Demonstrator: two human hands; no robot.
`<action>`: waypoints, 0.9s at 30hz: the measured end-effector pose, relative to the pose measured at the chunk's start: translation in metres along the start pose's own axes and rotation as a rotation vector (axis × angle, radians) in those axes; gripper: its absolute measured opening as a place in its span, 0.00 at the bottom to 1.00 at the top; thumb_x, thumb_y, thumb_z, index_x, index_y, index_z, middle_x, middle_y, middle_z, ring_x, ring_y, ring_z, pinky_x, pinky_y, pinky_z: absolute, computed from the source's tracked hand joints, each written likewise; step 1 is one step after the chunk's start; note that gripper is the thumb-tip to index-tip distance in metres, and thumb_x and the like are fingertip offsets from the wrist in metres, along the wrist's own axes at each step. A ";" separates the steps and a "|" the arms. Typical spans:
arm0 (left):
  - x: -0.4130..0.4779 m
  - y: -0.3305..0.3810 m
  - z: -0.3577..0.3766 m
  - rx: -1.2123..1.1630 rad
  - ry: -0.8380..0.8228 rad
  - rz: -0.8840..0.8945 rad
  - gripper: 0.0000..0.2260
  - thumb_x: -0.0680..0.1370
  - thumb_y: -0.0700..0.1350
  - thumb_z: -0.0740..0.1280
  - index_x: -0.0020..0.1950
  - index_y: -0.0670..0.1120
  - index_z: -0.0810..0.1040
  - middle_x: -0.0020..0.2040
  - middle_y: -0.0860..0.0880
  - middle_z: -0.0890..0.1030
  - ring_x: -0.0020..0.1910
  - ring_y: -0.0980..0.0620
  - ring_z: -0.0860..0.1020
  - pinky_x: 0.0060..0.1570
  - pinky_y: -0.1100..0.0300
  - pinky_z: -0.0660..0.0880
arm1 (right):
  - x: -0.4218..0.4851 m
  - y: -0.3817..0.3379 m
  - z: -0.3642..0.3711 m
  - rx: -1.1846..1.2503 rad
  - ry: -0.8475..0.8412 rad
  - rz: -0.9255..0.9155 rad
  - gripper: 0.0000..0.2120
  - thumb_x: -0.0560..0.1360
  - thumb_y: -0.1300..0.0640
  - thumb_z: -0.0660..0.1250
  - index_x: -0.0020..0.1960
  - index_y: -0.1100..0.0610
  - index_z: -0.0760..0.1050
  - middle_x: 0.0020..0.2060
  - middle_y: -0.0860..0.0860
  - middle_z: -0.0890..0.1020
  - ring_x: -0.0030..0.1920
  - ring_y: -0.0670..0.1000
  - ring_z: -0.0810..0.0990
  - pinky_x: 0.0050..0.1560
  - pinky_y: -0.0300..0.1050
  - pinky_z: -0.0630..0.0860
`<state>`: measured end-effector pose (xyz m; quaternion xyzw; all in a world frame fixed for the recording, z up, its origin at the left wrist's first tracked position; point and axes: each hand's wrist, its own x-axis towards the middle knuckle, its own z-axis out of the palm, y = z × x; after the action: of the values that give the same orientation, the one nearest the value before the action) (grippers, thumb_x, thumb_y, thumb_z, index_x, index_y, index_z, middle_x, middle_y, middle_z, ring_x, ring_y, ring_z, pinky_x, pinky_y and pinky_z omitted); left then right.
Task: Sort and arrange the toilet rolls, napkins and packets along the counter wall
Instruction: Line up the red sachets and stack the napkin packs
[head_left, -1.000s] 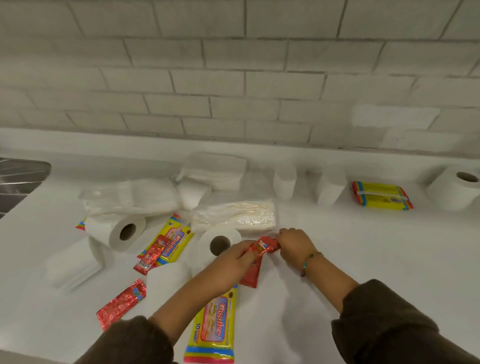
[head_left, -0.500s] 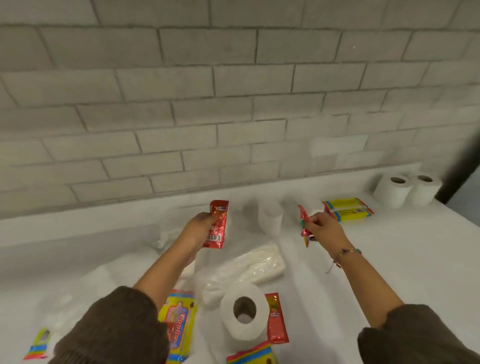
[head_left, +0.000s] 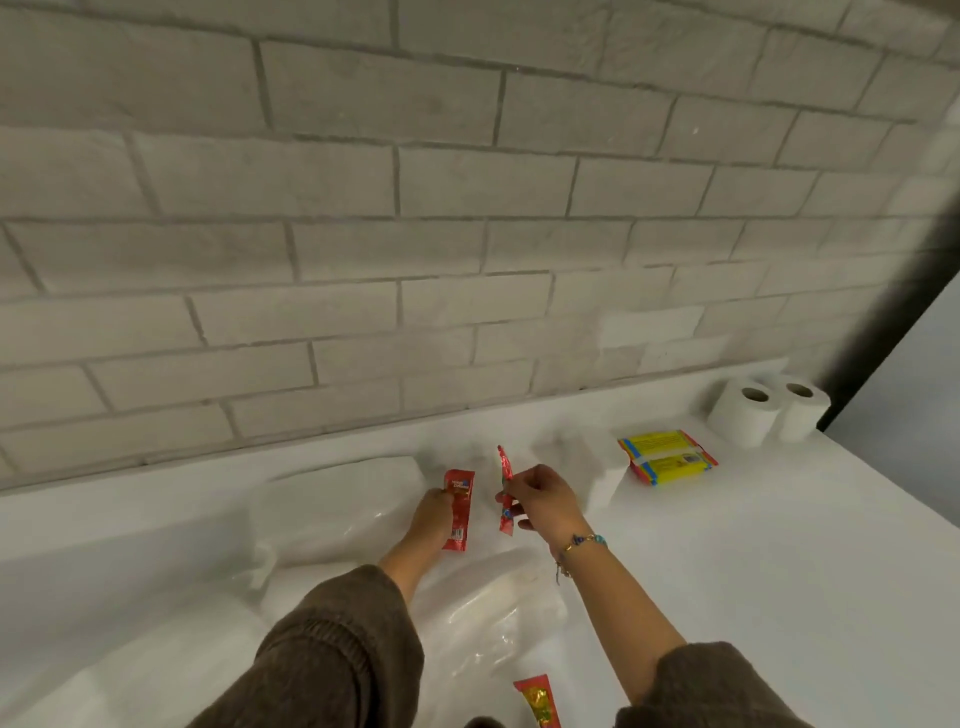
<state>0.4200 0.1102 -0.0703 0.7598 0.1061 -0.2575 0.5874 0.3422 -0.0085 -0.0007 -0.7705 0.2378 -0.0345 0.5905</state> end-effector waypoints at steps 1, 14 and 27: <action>0.006 -0.004 -0.002 0.005 0.008 0.011 0.15 0.82 0.46 0.50 0.60 0.41 0.71 0.52 0.39 0.80 0.45 0.43 0.79 0.52 0.49 0.78 | 0.003 0.003 0.002 -0.034 -0.014 -0.001 0.05 0.75 0.60 0.62 0.40 0.56 0.69 0.42 0.55 0.84 0.36 0.49 0.80 0.37 0.41 0.75; -0.003 -0.038 -0.105 -0.050 0.386 -0.001 0.15 0.82 0.46 0.50 0.61 0.40 0.70 0.52 0.40 0.78 0.46 0.42 0.79 0.43 0.54 0.76 | 0.029 -0.012 0.073 -0.516 -0.242 -0.070 0.11 0.74 0.56 0.63 0.35 0.53 0.65 0.31 0.47 0.73 0.31 0.44 0.72 0.30 0.35 0.65; 0.003 -0.077 -0.147 0.371 0.515 -0.124 0.18 0.76 0.56 0.57 0.55 0.47 0.80 0.53 0.44 0.80 0.51 0.45 0.79 0.57 0.50 0.75 | 0.031 0.003 0.160 -0.833 -0.361 -0.095 0.15 0.72 0.55 0.63 0.30 0.52 0.62 0.32 0.50 0.72 0.42 0.54 0.75 0.39 0.41 0.70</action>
<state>0.4258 0.2709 -0.1099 0.8863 0.2485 -0.1071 0.3759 0.4225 0.1212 -0.0586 -0.9461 0.0891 0.1717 0.2598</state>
